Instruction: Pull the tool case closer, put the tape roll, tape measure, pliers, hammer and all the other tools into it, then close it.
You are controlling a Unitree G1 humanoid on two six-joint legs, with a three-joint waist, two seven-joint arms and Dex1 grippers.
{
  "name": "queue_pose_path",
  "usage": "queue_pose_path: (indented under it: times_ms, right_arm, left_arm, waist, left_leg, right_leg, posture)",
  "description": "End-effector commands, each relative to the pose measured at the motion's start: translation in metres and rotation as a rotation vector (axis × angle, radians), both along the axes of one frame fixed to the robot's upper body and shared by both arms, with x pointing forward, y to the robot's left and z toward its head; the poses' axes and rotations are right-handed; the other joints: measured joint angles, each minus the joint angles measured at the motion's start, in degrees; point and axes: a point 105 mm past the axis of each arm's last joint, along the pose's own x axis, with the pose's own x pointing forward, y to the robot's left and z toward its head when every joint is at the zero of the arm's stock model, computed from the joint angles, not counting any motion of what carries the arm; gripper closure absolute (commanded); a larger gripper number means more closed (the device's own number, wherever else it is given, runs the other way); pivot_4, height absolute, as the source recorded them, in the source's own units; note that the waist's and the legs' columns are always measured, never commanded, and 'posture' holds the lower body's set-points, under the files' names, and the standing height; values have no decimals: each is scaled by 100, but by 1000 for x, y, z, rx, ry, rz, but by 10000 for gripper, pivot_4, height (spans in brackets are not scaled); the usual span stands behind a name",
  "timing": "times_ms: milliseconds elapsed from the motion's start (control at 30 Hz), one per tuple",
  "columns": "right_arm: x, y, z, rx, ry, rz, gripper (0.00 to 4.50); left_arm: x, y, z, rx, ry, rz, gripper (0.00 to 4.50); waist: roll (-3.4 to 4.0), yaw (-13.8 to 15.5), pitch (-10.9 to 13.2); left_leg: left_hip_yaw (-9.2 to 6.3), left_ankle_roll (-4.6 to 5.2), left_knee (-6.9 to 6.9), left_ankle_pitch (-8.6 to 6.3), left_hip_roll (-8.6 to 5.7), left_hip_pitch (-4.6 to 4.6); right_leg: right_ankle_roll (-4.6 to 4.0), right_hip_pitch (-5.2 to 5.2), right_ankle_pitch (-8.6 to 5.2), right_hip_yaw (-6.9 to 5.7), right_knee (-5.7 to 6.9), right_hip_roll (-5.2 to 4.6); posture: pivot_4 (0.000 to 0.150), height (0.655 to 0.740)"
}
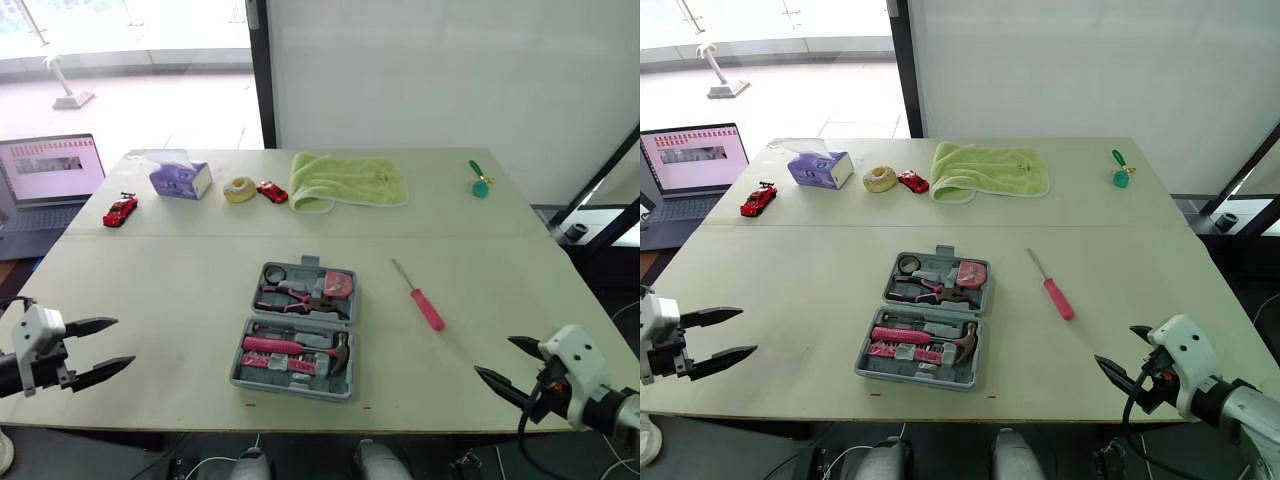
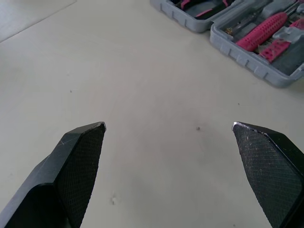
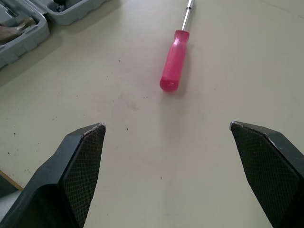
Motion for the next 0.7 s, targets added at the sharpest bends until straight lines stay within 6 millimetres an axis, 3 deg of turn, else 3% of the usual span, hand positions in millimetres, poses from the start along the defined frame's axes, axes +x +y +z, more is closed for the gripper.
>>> queue_pose_path:
  times_ms: [33, 267, 433, 567, 700]
  right_arm:
    - [12, 20, 13, 20, -64, 5, 551]
    - [70, 39, 7, 1, -13, -213, 551]
    - [125, 46, -1, 33, 24, -391, 551]
    - [143, 50, -9, 38, 65, -403, 551]
    - [155, 54, -31, 28, 153, -421, 551]
  left_arm:
    - [7, -17, 9, -13, -34, -63, 0]
    - [16, -73, 14, -84, -69, -200, 0]
    - [14, -119, 21, -139, -89, -319, 0]
    - [13, -128, 22, -142, -97, -332, 0]
    - [13, -130, 22, -141, -106, -334, 0]
  waist:
    - [0, -7, 0]
    - [2, -5, 1]
    - [9, -11, 6]
    - [13, -3, 9]
    - [17, -27, 11]
  left_leg:
    - [0, 0, 0, 0, 0, 0]
    - [-2, -12, 1, 7, 1, 0]
    - [-5, -13, 5, 8, 0, -3]
    - [-7, -12, -1, 8, 0, -5]
    - [-8, -11, -2, 7, 0, -7]
  right_leg:
    - [0, 0, 0, 0, 0, 0]
    - [1, -2, 3, 2, 7, 1]
    - [3, -3, 6, 2, 7, 2]
    - [23, -7, 15, -3, 8, 2]
    - [25, -8, 16, -4, 8, 2]
  posture:
    - [1500, 7400]
    - [1500, 7400]
    - [1500, 7400]
    - [1500, 7400]
    - [1500, 7400]
